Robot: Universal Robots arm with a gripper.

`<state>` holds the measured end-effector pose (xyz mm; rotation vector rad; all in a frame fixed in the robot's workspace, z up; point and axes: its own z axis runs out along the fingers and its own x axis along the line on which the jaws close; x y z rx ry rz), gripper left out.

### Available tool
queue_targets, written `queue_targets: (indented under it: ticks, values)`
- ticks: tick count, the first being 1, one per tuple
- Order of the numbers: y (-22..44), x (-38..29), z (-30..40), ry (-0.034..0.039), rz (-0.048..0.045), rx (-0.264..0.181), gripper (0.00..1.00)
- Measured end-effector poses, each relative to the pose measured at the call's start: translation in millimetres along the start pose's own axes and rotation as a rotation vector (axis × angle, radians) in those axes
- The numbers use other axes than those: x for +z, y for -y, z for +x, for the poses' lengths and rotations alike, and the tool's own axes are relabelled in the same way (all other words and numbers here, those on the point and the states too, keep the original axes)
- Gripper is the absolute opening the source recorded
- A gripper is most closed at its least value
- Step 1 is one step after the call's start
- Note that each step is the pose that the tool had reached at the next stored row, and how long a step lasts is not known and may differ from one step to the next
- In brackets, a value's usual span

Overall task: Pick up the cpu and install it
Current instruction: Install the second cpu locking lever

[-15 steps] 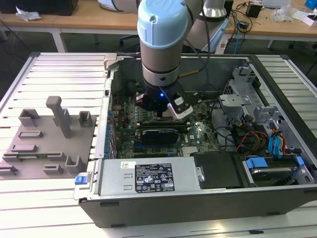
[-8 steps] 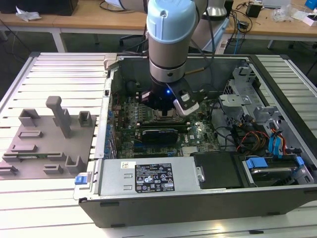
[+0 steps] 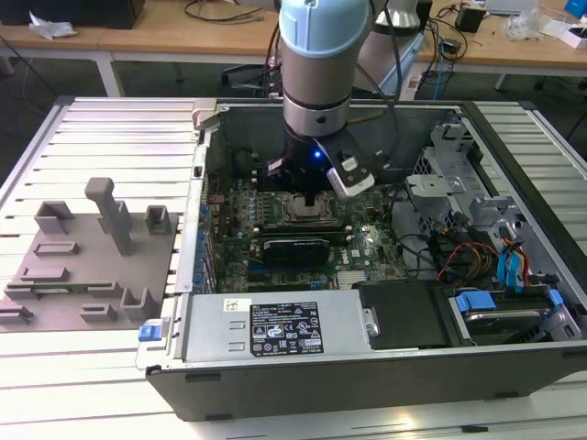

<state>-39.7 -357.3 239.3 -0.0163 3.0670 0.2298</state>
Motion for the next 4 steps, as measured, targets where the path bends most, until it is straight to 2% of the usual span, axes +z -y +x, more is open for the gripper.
queue_targets:
  ticks: [1,4]
  values:
    - [-0.5,-2.7,-0.2,0.0002,0.0028,0.0,0.11]
    - [-0.4,-2.7,-0.2,-0.0001,0.0029,0.0,0.11]
